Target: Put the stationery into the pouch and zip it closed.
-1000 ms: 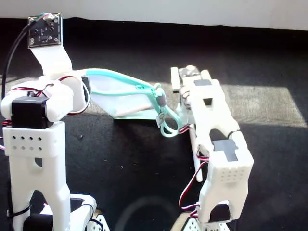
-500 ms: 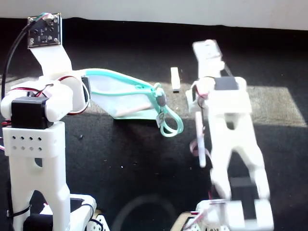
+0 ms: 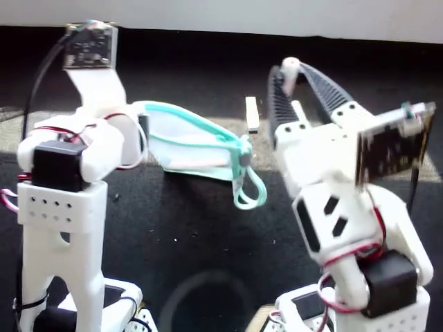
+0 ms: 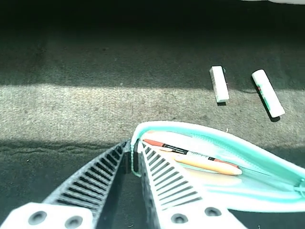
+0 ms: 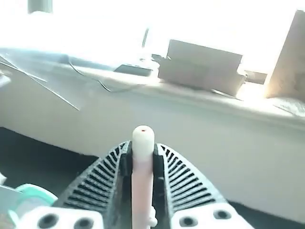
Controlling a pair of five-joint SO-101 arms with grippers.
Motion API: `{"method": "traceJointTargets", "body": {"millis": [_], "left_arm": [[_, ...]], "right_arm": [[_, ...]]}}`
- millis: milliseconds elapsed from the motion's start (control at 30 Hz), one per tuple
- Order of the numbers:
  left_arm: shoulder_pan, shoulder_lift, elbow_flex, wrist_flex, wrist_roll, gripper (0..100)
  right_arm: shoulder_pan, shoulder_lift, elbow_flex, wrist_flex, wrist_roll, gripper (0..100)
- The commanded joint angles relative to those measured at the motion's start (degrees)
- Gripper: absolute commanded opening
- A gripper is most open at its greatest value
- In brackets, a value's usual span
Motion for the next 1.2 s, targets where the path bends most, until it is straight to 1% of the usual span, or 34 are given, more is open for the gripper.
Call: {"method": "traceJointTargets", "body": {"millis": [0, 100, 233, 433, 633, 733, 900, 1000, 1167], "left_arm": [[2.4, 0.4, 0.1, 0.1, -0.4, 1], [3.1, 0.4, 0.1, 0.1, -0.4, 1], [3.1, 0.4, 0.1, 0.1, -0.3, 1], [3.1, 0.4, 0.1, 0.1, -0.2, 1], [3.0, 0.4, 0.1, 0.1, -0.2, 1], [3.0, 0.4, 0.1, 0.3, -0.2, 1], [2.8, 0.3, 0.1, 0.5, -0.4, 1], [2.8, 0.3, 0.1, 0.4, -0.4, 1], [2.9, 0.3, 0.1, 0.2, -0.4, 1]], "right_arm": [[-6.5, -2.2, -0.6, -4.4, -0.3, 0.7], [-10.8, -2.4, -0.6, -6.3, -0.3, 0.7], [-14.5, -2.1, 0.1, -7.9, -0.3, 0.7], [-15.7, 4.1, -2.2, -8.0, -0.3, 0.7], [-19.4, 10.2, -2.6, -8.0, -0.3, 0.7], [-19.0, 13.4, -2.2, -7.8, 0.0, 0.7], [-15.4, 16.0, -0.7, -7.9, 0.0, 0.7], [-15.2, 16.4, 0.4, -7.7, 0.0, 0.7], [-15.4, 15.8, 6.5, -7.6, 0.0, 0.9]]}}
